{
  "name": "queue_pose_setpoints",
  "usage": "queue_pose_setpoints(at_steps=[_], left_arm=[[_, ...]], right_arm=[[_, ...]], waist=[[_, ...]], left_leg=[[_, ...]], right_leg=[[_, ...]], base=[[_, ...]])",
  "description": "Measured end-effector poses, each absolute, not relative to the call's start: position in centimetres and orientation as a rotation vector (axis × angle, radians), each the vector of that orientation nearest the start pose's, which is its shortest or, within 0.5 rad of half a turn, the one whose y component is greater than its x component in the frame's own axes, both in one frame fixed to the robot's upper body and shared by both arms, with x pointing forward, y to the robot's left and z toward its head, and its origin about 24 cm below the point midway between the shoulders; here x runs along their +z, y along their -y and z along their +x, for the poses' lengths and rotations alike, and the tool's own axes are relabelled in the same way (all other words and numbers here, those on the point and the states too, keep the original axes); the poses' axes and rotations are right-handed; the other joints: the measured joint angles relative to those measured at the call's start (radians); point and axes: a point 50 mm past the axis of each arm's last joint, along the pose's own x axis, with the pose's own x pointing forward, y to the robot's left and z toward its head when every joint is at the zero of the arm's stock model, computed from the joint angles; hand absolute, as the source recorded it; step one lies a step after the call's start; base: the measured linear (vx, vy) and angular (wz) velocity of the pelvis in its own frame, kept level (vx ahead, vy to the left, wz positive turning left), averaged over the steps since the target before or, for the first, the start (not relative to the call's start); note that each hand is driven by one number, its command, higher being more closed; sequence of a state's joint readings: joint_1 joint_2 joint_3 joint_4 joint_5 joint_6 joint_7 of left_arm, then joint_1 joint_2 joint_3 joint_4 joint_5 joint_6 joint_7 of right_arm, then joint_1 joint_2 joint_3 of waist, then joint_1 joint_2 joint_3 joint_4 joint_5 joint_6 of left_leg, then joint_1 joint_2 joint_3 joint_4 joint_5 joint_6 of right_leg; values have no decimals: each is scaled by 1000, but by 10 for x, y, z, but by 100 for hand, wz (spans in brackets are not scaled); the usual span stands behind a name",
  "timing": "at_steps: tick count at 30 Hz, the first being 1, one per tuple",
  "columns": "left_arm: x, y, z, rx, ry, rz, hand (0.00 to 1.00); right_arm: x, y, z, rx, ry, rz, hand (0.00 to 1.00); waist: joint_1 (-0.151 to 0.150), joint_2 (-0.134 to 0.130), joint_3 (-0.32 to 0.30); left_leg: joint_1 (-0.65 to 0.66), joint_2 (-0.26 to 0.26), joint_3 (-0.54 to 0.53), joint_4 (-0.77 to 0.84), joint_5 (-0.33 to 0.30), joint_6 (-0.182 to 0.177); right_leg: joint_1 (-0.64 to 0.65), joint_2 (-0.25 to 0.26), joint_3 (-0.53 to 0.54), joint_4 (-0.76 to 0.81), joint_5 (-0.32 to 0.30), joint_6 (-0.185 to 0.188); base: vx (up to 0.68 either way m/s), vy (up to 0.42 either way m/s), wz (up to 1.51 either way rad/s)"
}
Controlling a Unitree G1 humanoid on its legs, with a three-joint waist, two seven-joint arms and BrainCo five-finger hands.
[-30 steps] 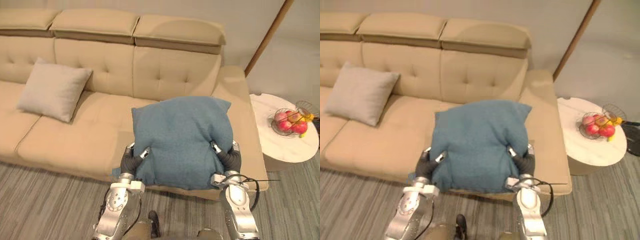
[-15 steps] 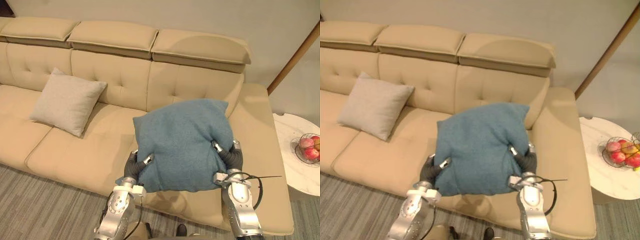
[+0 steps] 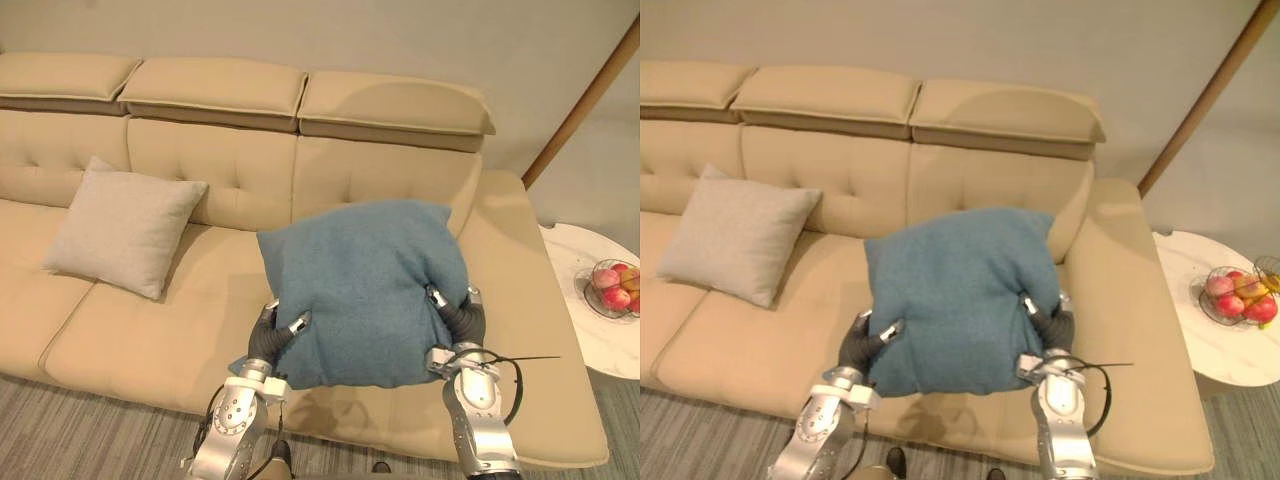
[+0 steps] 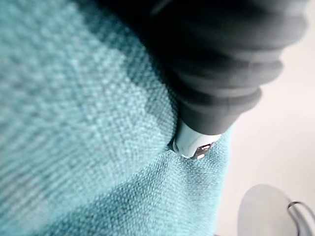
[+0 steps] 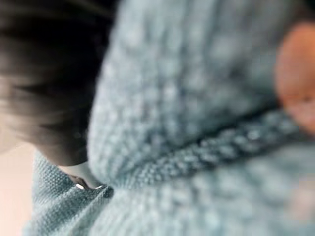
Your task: Pick up cushions and gather them together orderly.
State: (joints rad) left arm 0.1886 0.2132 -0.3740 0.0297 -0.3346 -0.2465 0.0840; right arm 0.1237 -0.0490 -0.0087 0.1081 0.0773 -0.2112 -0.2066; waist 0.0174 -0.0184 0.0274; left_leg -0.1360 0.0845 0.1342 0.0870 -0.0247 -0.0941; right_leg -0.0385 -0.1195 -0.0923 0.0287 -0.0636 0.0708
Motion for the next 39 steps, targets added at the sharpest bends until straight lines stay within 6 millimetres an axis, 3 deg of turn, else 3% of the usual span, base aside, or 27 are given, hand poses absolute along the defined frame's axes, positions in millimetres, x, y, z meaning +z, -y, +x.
queue_pose_setpoints(at_steps=[9,11,14,16,17,19,20,21,22,23,24,26,27,28,29,34,37,39], left_arm=[[7,-121,204,-171,-57,-87,100],[10,-123,212,-159,-36,-59,100],[26,-128,238,-102,42,-21,100],[55,-127,269,-54,156,-9,100],[62,-126,275,-49,181,-7,100],[110,-122,308,-10,347,14,100],[120,-121,314,-1,379,22,100],[152,-122,330,32,472,39,100],[163,-122,335,38,502,43,100],[196,-124,347,78,593,48,100],[215,-124,353,102,643,43,100],[277,-129,364,183,801,18,100],[293,-129,366,205,831,8,0],[300,-129,367,214,843,5,0],[317,-131,370,241,870,-3,0],[365,-138,379,333,896,16,0],[377,-135,382,311,877,33,0],[371,-133,388,288,830,55,0]], right_arm=[[-5,181,224,-260,-88,-79,100],[-1,180,234,-257,-70,-107,100],[23,170,266,-246,23,-145,100],[56,164,296,-278,137,-149,100],[62,164,300,-287,159,-147,100],[111,166,328,-340,305,-155,100],[121,166,333,-352,337,-157,100],[155,167,348,-388,428,-163,100],[166,166,353,-396,458,-165,100],[203,164,365,-420,547,-159,100],[225,162,369,-437,601,-153,100],[294,154,375,-493,770,-148,100],[311,153,374,-507,808,-138,100],[318,152,374,-513,821,-135,100],[333,149,375,-530,842,-127,0],[354,152,385,-581,788,-90,0],[342,159,395,-562,681,-25,0],[332,162,401,-540,616,-7,0]], waist=[[-17,2,-3],[-15,2,-3],[-2,-9,32],[16,-14,79],[21,-15,85],[41,-10,121],[44,-10,122],[46,-5,138],[45,-4,142],[45,-4,154],[45,-3,166],[40,1,231],[39,6,246],[39,7,247],[37,11,252],[33,14,298],[34,14,314],[34,13,317]], left_leg=[[14,12,49,-80,42,-1],[4,11,53,-107,63,0],[-58,17,69,-120,96,6],[-142,29,70,-113,117,13],[-161,30,69,-110,122,12],[-252,35,60,-102,147,20],[-272,35,58,-104,153,19],[-313,37,47,-111,175,22],[-325,37,46,-118,187,19],[-354,38,44,-147,218,17],[-364,38,42,-167,236,18],[-397,30,35,-190,271,20],[-413,29,33,-190,275,22],[-425,28,30,-190,277,21],[-452,26,21,-190,283,23],[-525,28,13,-190,286,24],[-574,30,11,-189,287,22],[-597,31,16,-189,287,22]], right_leg=[[-35,18,59,-37,46,-3],[-57,19,63,-44,60,-3],[-125,25,77,-64,107,-4],[-205,30,77,-67,143,-4],[-222,31,75,-67,147,-3],[-306,34,68,-67,177,-3],[-325,34,66,-68,181,-5],[-363,36,56,-71,197,-5],[-376,37,53,-72,202,-5],[-412,41,50,-82,221,-6],[-424,43,48,-96,233,-6],[-457,43,45,-117,260,-5],[-471,43,43,-117,263,-4],[-483,42,42,-117,264,-3],[-506,40,37,-117,268,-1],[-570,36,16,-117,269,-1],[-615,35,4,-117,272,0],[-638,35,-5,-117,274,0]], base=[[-16,-17,-23],[-93,0,-8],[-143,10,-16],[-203,-4,-4],[-193,-13,2],[-172,-10,6],[-160,-8,9],[-111,-3,9],[-149,-4,9],[-107,-1,3],[-106,7,3],[-62,33,3],[-50,38,4],[-30,33,9],[-13,27,10],[15,39,7],[40,78,4],[47,90,1]])
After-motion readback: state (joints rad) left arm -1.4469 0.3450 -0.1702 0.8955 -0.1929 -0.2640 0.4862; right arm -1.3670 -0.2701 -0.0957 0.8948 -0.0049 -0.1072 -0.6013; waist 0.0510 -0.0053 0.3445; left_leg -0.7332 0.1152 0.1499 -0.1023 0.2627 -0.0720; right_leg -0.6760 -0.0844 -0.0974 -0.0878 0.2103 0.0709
